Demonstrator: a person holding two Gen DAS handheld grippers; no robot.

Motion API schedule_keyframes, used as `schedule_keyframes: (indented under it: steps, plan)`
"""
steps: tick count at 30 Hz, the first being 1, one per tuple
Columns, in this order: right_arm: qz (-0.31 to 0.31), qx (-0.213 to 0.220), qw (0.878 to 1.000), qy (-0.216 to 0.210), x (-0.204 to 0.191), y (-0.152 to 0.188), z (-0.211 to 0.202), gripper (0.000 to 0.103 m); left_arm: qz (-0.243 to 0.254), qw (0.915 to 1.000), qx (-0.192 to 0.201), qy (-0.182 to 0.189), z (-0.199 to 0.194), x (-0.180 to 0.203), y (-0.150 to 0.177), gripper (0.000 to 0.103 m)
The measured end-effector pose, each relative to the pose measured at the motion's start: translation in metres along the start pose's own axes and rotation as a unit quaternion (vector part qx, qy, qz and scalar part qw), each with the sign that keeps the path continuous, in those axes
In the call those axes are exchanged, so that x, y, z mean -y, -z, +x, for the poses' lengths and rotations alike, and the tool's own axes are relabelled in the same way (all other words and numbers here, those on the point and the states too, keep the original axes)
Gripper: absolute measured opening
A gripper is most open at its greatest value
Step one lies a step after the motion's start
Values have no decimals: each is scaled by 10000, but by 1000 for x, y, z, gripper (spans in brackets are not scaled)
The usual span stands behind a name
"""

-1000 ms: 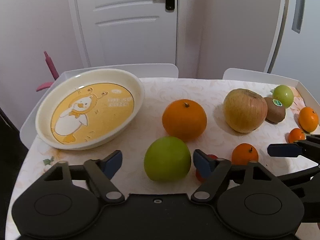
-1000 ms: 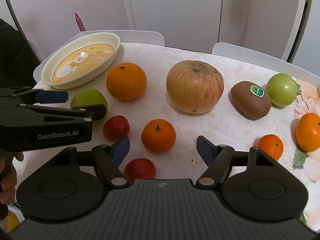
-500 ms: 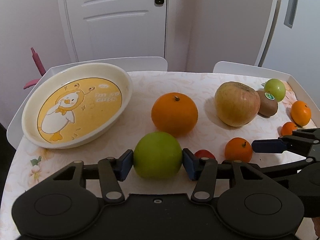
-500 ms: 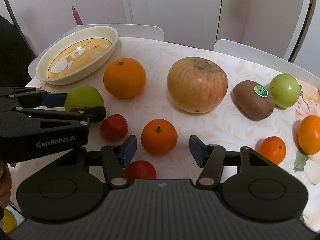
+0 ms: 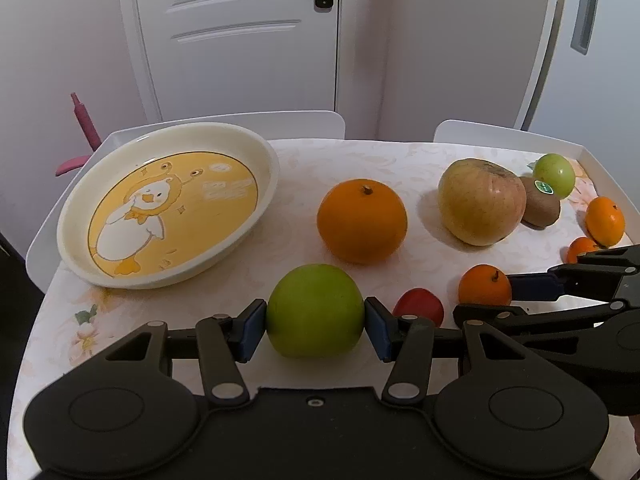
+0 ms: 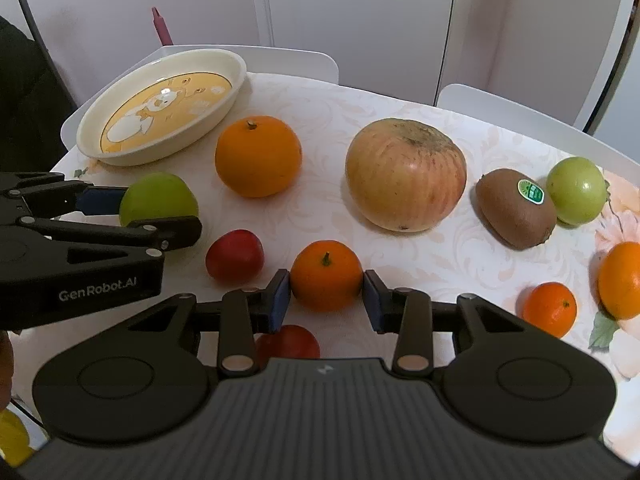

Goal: Organize fruits
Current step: 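Grasp the green apple with the left tool while the right tool grasps a tangerine, then carry the green apple and tangerine into the duck bowl and release both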

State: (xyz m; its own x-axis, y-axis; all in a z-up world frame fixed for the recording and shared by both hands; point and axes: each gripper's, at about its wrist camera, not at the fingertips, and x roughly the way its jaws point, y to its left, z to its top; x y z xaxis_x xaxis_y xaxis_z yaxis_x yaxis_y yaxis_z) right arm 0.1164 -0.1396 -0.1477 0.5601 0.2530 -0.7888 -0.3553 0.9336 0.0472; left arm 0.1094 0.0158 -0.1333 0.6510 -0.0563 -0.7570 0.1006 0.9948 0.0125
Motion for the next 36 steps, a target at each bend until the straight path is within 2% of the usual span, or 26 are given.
schedule_keyframes:
  steps: [11, 24, 31, 36]
  plan:
    - [-82, 230, 9997, -45, -9, -14, -22, 53, -124, 9996, 202, -140, -26, -13, -3, 57]
    - [-107, 580, 9981, -172, -45, -69, -51, 53, -266, 9971, 605, -387, -69, -66, -38, 57]
    - [6, 672, 9975, -218, -69, -107, -41, 53, -169, 9963, 709, -446, -68, -106, -69, 57]
    - [119, 690, 9973, -197, -80, -131, -24, 53, 20, 9966, 701, -426, -49, -130, -91, 57]
